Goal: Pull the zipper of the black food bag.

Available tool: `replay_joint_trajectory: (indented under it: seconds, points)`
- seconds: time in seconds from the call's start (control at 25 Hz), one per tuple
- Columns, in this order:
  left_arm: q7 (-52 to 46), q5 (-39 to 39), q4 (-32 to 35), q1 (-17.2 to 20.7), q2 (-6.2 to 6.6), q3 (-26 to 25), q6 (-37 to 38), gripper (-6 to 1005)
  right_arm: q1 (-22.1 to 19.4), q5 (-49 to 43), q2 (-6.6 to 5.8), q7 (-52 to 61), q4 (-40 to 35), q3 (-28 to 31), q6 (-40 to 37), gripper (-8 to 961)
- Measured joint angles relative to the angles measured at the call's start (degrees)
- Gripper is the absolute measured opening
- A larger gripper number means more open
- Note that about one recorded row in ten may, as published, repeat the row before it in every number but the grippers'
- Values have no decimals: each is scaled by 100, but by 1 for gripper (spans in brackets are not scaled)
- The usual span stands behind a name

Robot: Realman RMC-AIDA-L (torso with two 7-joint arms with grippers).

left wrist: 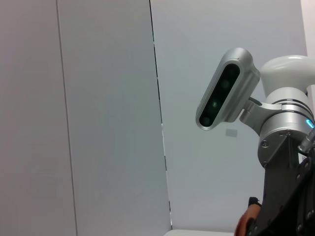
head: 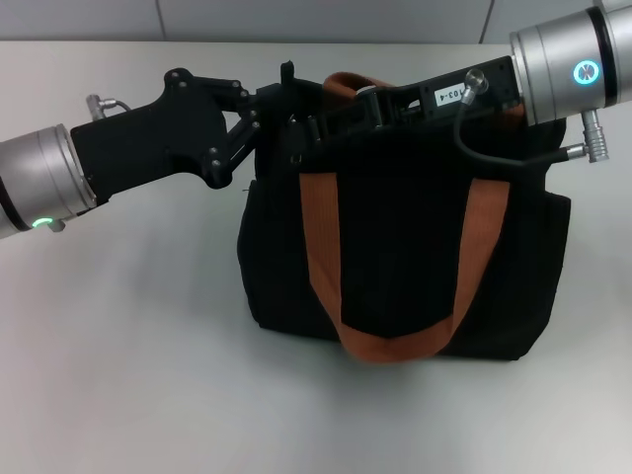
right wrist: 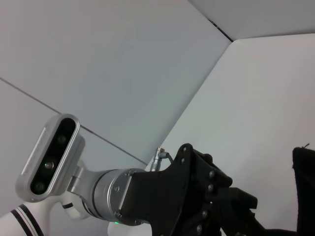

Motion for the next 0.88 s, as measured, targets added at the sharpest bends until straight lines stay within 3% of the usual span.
replay_joint_trajectory:
  seconds: [0.4, 0.88]
  points:
    - [-9, 0, 5, -27, 0, -3, 58, 30, 35, -31, 0, -29, 0, -10, 17, 452]
    - [-11, 5, 24, -37, 0, -3, 164, 30, 48, -35, 0, -4, 0, -77, 155, 316]
